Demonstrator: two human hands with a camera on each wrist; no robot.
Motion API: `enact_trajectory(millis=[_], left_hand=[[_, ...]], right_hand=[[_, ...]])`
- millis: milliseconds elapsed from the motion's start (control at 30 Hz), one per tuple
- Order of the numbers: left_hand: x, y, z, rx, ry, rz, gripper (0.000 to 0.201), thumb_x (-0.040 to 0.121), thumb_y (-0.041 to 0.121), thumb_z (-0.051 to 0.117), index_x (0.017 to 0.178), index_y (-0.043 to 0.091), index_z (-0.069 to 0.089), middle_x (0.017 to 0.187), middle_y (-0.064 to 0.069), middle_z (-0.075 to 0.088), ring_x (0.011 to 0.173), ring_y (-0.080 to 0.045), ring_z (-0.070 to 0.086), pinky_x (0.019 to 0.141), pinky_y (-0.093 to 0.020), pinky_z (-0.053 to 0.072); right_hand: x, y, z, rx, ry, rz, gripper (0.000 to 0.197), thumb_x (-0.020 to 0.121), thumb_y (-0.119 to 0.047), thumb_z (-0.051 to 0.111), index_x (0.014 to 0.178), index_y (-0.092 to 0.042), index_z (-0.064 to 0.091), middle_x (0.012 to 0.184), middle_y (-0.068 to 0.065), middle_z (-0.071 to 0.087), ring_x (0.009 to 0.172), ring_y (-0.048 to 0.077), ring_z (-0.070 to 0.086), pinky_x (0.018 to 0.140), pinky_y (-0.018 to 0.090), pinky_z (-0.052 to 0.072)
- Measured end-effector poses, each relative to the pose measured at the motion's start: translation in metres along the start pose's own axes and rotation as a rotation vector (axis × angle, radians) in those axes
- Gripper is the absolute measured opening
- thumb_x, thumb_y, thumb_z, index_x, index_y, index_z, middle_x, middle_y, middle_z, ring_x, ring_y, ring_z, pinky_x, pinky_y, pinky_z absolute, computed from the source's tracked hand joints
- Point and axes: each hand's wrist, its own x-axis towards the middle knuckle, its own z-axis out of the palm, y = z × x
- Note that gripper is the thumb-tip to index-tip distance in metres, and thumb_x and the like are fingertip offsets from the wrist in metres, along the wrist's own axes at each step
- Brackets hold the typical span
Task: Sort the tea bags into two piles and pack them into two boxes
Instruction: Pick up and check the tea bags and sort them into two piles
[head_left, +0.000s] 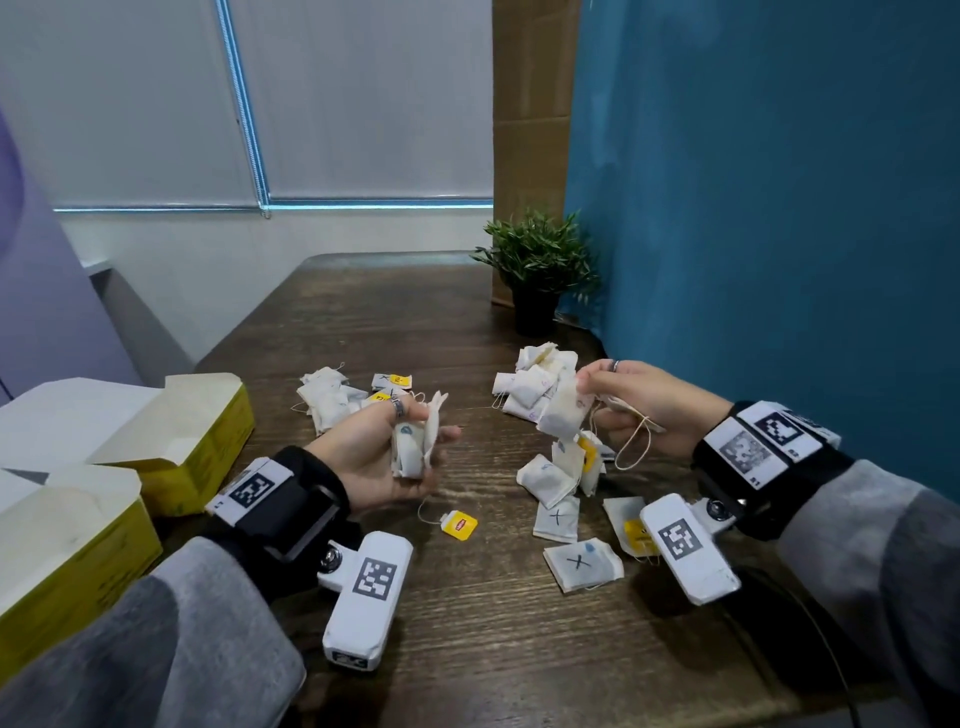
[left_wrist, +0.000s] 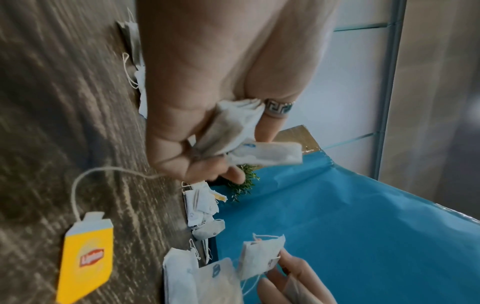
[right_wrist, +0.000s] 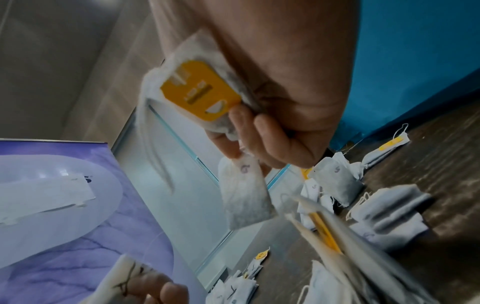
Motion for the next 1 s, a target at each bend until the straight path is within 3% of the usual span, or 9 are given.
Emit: enact_trajectory(millis=[233,300,400,533,600,700,833,900,1000], left_hand=[[0.001,0.004,0.004,0.05,-0.035,-0.021,0.025,0.08,0.037,0.053,0.066,0.017,0.052,0.059,0.002,0.046,0.049,-0.012,0.048,0.074,-0.038,0.049],[0.0,0.003,0.011,0.103,-0.009,0.019,0.036,0.078,0.048,0.062,0.061,0.019,0.05,0.056,0.004,0.042,0.046,-0.01,0.043,0.068,-0.033,0.05],[0.0,-0.001,0.029,0.228,0.007,0.149,0.025,0.078,0.035,0.067,0.072,0.02,0.048,0.053,0.006,0.036,0.04,-0.007,0.031,0.051,-0.022,0.033],[0.003,-0.002,0.05,0.496,-0.002,0.341,0.027,0.081,0.041,0.064,0.091,0.015,0.064,0.059,0.007,0.052,0.042,-0.008,0.034,0.047,-0.024,0.028],[0.004,-0.003,0.054,0.586,-0.002,0.404,0.019,0.084,0.034,0.064,0.085,0.016,0.065,0.067,0.007,0.062,0.045,-0.01,0.035,0.048,-0.025,0.026],[0.007,-0.005,0.05,0.657,0.031,0.43,0.01,0.086,0.021,0.063,0.076,0.019,0.064,0.072,0.002,0.066,0.045,-0.009,0.034,0.047,-0.022,0.025],[0.006,-0.009,0.041,0.661,0.021,0.413,0.015,0.085,0.017,0.062,0.071,0.018,0.062,0.06,0.004,0.055,0.045,-0.01,0.035,0.043,-0.019,0.026],[0.002,-0.011,0.04,0.573,-0.077,0.362,0.021,0.087,0.011,0.057,0.067,0.014,0.058,0.048,0.005,0.047,0.039,-0.008,0.032,0.04,-0.018,0.024],[0.002,-0.011,0.036,0.366,-0.187,0.264,0.021,0.087,0.008,0.053,0.067,0.014,0.056,0.05,0.002,0.043,0.037,-0.006,0.034,0.039,-0.017,0.03]], right_hand=[[0.004,0.001,0.002,0.095,0.016,-0.013,0.013,0.093,-0.014,0.049,0.08,-0.013,0.051,0.062,-0.001,0.046,0.043,0.008,0.039,0.035,0.018,0.031],[0.004,0.0,0.005,0.152,-0.013,0.003,0.014,0.094,-0.014,0.046,0.081,-0.012,0.05,0.062,0.0,0.051,0.048,0.01,0.049,0.041,0.02,0.04],[0.005,0.0,0.011,0.184,-0.044,0.007,0.014,0.095,-0.013,0.044,0.088,-0.011,0.056,0.076,0.004,0.059,0.062,0.012,0.058,0.056,0.024,0.047],[0.004,0.0,0.026,0.192,-0.038,-0.024,0.017,0.098,-0.006,0.039,0.093,-0.004,0.055,0.077,0.007,0.065,0.061,0.011,0.064,0.051,0.021,0.05],[0.005,0.002,0.035,0.193,-0.068,-0.031,0.022,0.098,-0.006,0.038,0.111,0.006,0.051,0.105,0.022,0.062,0.087,0.023,0.062,0.076,0.033,0.056],[0.006,0.005,0.043,0.227,-0.092,-0.021,0.026,0.096,-0.005,0.04,0.117,0.009,0.048,0.128,0.03,0.051,0.106,0.031,0.052,0.107,0.048,0.037],[0.007,0.01,0.051,0.293,-0.15,0.018,0.036,0.097,-0.011,0.041,0.127,0.008,0.045,0.117,0.027,0.057,0.097,0.033,0.059,0.094,0.047,0.044],[0.005,0.008,0.059,0.263,-0.211,0.038,0.028,0.094,-0.015,0.042,0.115,0.001,0.049,0.103,0.025,0.057,0.082,0.031,0.06,0.079,0.04,0.04],[0.008,0.005,0.068,0.258,-0.271,0.009,0.018,0.08,-0.019,0.047,0.093,-0.009,0.055,0.097,0.015,0.059,0.095,0.03,0.048,0.076,0.037,0.03]])
